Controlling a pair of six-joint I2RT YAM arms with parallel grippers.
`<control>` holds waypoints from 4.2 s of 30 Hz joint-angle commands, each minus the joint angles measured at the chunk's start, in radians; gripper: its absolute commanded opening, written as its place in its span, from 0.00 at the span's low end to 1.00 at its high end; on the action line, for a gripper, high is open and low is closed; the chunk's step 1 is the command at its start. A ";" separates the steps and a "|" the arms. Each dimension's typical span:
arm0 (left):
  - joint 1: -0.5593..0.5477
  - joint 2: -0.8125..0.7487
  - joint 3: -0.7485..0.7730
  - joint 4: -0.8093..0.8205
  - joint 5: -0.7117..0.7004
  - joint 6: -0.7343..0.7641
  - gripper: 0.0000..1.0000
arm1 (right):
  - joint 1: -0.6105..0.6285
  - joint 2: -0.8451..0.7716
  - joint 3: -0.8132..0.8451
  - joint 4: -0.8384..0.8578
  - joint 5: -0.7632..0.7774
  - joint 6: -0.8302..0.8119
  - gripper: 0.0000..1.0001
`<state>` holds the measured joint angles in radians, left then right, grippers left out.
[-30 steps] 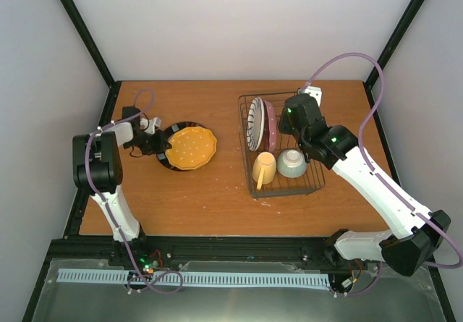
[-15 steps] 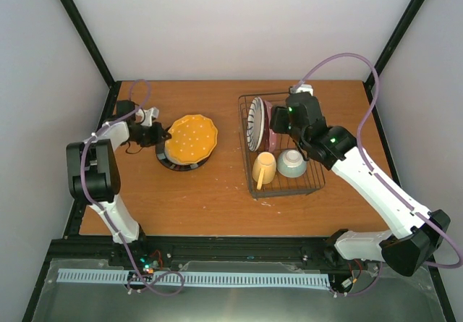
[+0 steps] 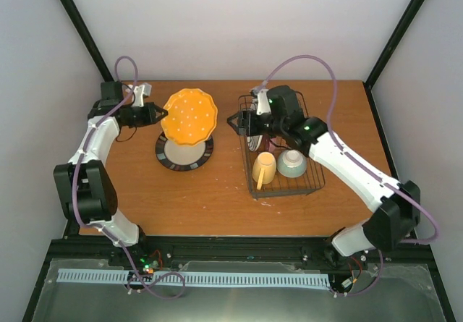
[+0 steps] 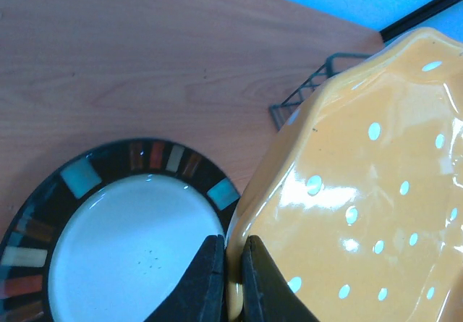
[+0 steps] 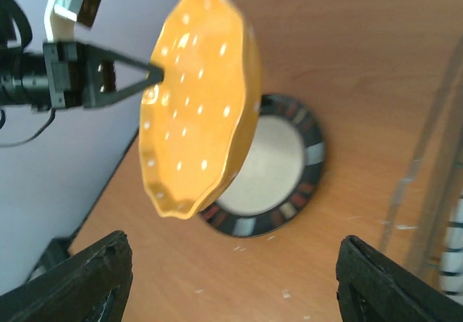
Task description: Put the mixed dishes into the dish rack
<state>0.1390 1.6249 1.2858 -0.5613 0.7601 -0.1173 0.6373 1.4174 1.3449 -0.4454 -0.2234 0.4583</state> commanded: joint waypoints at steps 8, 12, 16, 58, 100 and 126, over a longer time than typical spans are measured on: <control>-0.001 -0.137 0.108 -0.037 0.141 -0.021 0.01 | 0.001 0.139 0.031 0.256 -0.466 0.161 0.78; -0.001 -0.152 0.098 -0.033 0.149 -0.025 0.01 | 0.001 0.177 0.051 0.301 -0.500 0.200 0.79; -0.001 -0.168 0.102 -0.037 0.155 -0.027 0.01 | 0.004 0.218 0.090 0.284 -0.494 0.192 0.79; -0.003 -0.220 0.091 -0.038 -0.103 -0.025 1.00 | 0.053 0.208 0.154 0.306 -0.299 0.152 0.03; -0.003 -0.323 -0.150 0.169 -0.380 -0.055 1.00 | -0.155 -0.103 -0.140 -0.084 0.685 -0.112 0.03; -0.003 -0.314 -0.148 0.166 -0.421 -0.016 1.00 | -0.177 0.126 -0.121 -0.017 0.660 -0.177 0.03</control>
<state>0.1371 1.3006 1.1244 -0.4110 0.3538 -0.1585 0.4717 1.5219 1.1713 -0.5617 0.4267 0.3042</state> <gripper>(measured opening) 0.998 0.183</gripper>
